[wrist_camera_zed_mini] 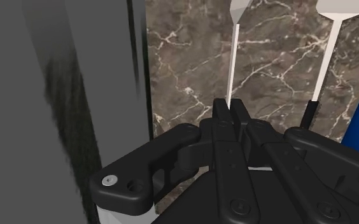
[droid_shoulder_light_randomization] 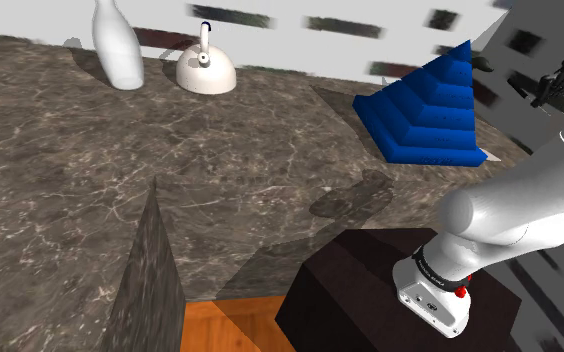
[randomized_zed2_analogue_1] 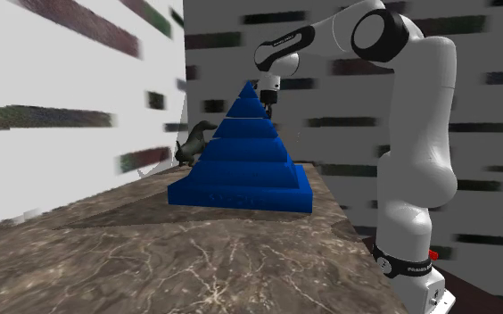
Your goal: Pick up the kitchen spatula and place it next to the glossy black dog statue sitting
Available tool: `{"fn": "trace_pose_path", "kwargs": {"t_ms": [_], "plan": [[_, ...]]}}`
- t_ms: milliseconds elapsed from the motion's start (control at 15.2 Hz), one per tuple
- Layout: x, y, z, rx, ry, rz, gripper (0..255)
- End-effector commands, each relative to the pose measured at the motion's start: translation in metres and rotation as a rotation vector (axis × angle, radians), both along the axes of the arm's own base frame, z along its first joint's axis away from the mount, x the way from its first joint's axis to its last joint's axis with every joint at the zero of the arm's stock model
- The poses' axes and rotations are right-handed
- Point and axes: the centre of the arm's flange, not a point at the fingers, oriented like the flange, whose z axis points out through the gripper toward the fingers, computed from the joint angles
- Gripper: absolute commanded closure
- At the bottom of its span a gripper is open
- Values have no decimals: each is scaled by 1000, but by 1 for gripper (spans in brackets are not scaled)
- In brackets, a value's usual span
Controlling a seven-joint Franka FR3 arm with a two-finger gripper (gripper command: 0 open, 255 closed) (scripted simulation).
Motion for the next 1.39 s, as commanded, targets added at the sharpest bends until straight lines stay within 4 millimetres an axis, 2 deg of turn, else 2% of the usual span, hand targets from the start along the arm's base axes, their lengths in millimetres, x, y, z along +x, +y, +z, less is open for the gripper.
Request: {"fn": "trace_pose_path", "kwargs": {"t_ms": [0,1320], "plan": [[0,0,-12,0,0,0,255],[0,0,-117,0,0,0,255]]}}
